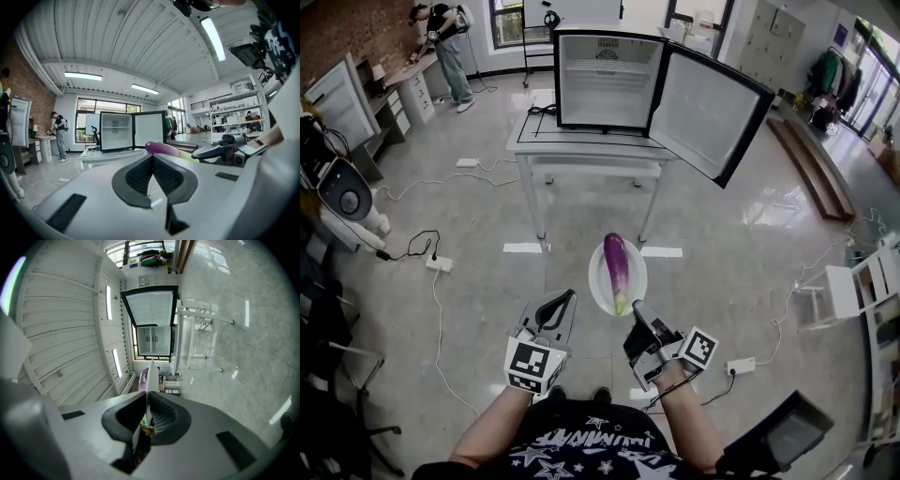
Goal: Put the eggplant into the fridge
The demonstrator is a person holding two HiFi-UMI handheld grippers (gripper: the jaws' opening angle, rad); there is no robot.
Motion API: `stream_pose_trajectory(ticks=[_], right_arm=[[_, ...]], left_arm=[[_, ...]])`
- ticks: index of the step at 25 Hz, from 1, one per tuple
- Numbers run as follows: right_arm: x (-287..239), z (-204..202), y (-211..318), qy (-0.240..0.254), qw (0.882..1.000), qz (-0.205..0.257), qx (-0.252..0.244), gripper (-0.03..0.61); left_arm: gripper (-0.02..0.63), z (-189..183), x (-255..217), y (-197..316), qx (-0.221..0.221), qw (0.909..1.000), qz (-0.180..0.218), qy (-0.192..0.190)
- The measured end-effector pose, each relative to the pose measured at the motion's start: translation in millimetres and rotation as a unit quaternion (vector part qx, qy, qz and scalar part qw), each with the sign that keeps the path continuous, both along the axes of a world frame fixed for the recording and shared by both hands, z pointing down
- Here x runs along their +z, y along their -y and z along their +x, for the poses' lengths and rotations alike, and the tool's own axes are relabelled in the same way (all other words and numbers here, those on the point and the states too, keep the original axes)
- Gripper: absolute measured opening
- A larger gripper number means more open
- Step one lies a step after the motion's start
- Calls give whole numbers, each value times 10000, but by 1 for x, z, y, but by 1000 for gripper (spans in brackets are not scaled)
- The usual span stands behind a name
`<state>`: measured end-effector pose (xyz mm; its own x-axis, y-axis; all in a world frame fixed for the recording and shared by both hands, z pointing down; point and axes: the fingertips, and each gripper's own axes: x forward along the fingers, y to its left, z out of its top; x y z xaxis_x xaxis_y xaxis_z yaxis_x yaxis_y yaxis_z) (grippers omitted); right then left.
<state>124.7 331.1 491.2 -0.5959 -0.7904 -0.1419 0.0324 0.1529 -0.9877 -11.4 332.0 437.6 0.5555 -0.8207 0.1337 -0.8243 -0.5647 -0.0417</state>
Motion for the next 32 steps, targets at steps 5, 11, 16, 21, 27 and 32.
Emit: stream_pose_trajectory(ticks=[5,11,16,21,27,32], right_arm=[[4,10,-6,0,10000,-35,-63,21],[6,28,-13,4,9998,-71,-181,21],[12,38,-12,20,9997,-114,-233,21],[16,36,-6,12,9995,-111,-301,21],[23,33,19,-20,9995,-199,-246,21],[22,26,54,-92,9996,-175,-207,21]], left_arm=[[9,9,6,-4,-55,9999,-132,-2],[9,25,6,-10,-176,9998,-79,-42],[9,27,5,-10,-329,9995,-10,20],[9,20,9,-2,-463,9989,-48,29],[9,20,22,26,-337,9993,-161,29],[9,15,22,69,-222,9996,-154,-44]])
